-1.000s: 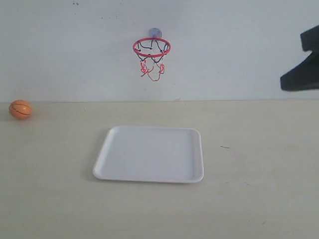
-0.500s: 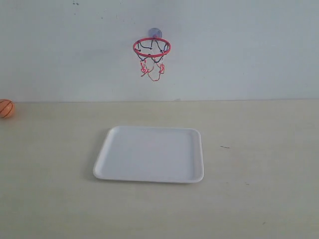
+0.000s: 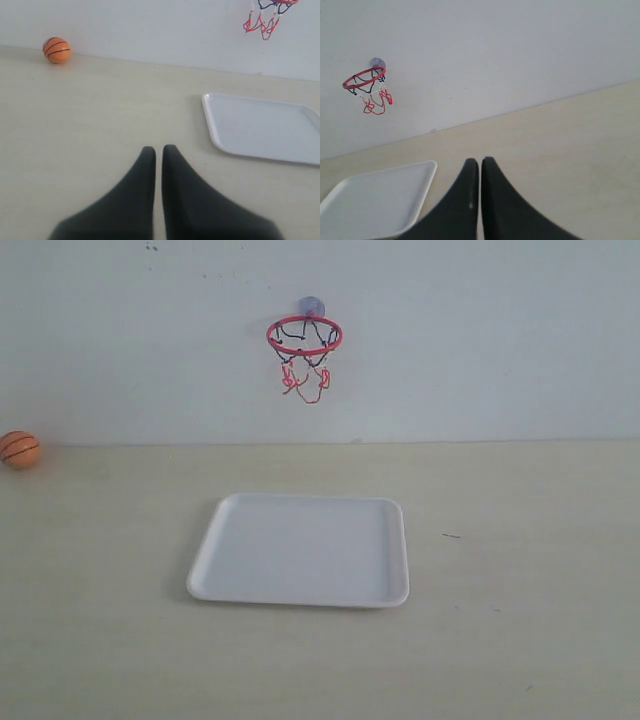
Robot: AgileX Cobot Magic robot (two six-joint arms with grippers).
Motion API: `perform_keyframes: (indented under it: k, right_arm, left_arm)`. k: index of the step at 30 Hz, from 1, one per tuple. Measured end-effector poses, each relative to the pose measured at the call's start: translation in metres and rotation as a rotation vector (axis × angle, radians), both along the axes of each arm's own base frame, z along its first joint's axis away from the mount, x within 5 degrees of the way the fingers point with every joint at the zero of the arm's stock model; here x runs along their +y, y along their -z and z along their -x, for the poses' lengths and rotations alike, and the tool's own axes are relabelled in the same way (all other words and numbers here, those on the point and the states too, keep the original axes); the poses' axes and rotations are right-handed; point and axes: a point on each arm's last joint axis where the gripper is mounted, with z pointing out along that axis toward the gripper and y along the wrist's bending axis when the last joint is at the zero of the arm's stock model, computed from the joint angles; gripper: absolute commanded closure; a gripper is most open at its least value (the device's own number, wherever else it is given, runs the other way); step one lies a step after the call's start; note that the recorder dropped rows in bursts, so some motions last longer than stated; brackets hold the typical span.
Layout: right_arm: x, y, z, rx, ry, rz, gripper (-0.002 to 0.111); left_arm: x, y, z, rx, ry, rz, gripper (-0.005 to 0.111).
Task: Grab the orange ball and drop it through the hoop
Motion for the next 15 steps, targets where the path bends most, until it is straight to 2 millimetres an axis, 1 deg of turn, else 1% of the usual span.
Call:
perform_keyframes:
  k: [10,15]
  right_arm:
    - [0.0011,0.0019,0.0004,0.017,-0.015,-0.002,0.107]
    - [-0.0002,0.0054,0.0007,0.057,-0.017,-0.008,0.107]
  left_arm:
    - [0.0000,0.0000,0.0000,0.000,0.000,0.000,0.103]
    - [0.0000,0.0000,0.0000,0.000,0.000,0.000,0.103]
